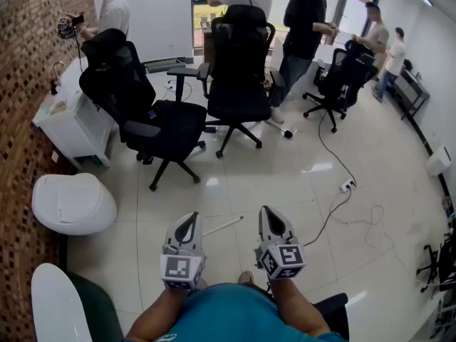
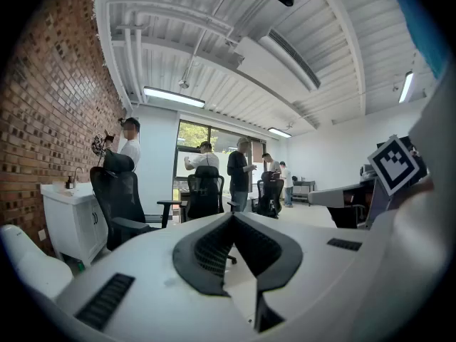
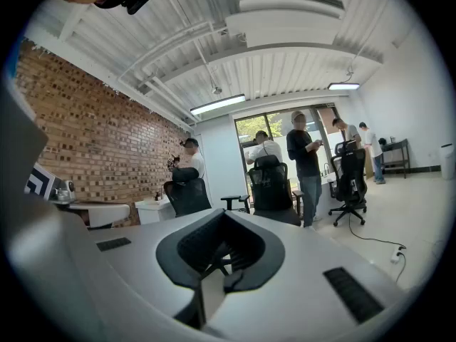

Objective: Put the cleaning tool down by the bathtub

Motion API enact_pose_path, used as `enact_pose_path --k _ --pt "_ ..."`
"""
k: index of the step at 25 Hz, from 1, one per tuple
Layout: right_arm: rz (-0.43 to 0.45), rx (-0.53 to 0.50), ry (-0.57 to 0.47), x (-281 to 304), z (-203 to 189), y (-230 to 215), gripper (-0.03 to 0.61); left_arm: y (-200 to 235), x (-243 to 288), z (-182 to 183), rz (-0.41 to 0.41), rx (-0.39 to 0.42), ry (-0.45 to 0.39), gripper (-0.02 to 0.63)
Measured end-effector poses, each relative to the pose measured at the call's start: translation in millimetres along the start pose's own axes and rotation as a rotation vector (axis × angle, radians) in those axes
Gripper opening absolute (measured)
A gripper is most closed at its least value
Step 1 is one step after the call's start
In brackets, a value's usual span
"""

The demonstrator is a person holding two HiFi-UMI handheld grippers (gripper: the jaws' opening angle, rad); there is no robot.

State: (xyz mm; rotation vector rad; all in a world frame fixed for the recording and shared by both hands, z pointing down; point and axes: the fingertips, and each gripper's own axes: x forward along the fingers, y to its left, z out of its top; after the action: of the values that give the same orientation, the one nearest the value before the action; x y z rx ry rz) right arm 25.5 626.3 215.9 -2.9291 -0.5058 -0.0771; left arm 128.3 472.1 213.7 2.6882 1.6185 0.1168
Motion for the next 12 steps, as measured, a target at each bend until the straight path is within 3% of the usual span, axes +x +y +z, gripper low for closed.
enact_pose_path --k 12 --pt "0.018 -0.002 0.019 18.0 -10.5 51.5 0.014 53.0 -28.9 -3.6 0.026 -0.008 0.004 0.0"
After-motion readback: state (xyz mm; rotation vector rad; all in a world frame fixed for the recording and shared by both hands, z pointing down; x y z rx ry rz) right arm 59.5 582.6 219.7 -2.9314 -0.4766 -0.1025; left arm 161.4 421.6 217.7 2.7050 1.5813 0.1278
